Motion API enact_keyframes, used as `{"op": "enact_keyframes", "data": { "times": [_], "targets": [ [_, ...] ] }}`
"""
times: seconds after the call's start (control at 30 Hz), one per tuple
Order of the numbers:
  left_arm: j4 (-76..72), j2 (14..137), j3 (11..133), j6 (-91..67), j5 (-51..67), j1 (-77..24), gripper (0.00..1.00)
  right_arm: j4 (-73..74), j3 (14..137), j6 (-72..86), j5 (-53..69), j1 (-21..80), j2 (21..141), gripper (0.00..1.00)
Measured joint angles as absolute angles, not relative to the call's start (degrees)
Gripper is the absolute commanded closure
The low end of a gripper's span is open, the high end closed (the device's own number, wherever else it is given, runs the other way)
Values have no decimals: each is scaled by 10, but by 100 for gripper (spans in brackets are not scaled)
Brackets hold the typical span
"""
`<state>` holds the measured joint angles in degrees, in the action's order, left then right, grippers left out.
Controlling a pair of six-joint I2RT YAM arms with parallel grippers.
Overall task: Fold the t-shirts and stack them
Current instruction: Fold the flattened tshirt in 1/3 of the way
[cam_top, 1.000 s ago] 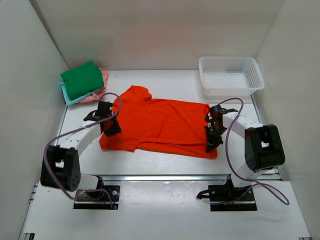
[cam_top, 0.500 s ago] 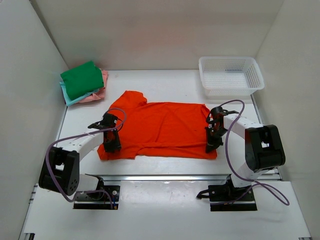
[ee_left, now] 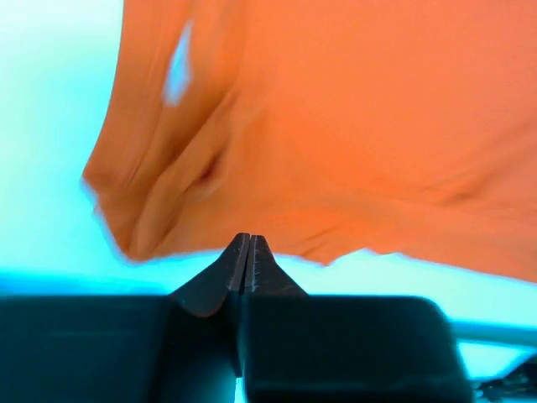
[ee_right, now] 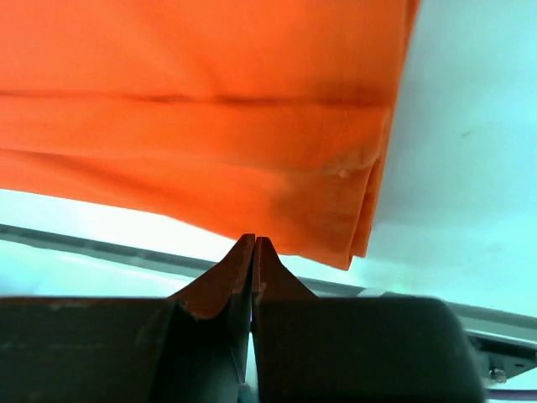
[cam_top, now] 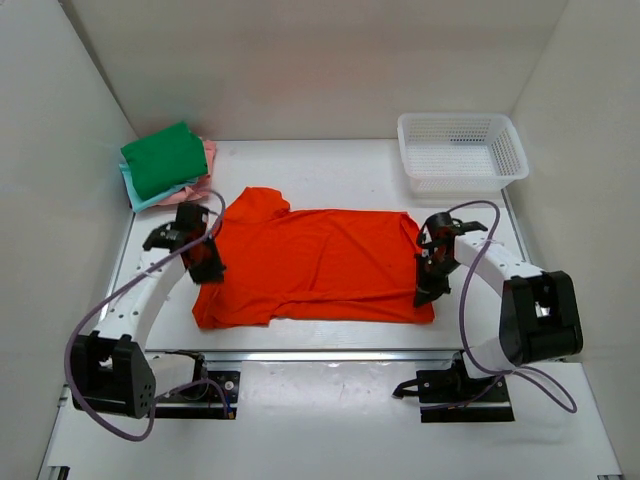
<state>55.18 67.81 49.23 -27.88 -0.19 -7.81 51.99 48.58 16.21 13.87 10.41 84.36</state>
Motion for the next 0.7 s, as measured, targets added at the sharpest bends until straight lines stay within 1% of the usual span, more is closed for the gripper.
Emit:
{"op": "enact_keyframes", "data": {
  "times": [0.07,0.13,0.17,0.27,0.3,0.37,0.43,0.53,0.7],
  "targets": [
    [543,698,567,-271,4,-78,100,519,517,166,139,96,831,100],
    [516,744,650,-264,9,-77,90,500,547,171,140,86,824,100],
    [502,771,687,-260,10,-77,73,481,560,176,140,80,820,99],
    [445,888,789,-242,18,-67,43,420,575,187,137,70,815,97],
    [425,934,819,-239,23,-62,41,400,576,192,132,70,815,98],
    [390,1018,864,-231,30,-51,40,363,577,197,123,70,816,100],
    [372,1103,911,-218,36,-37,41,335,577,203,111,74,816,100],
    [357,1209,980,-200,45,-19,40,290,577,211,99,78,816,100],
    [347,1295,1057,-182,54,0,42,248,587,215,88,79,838,100]
  ]
}}
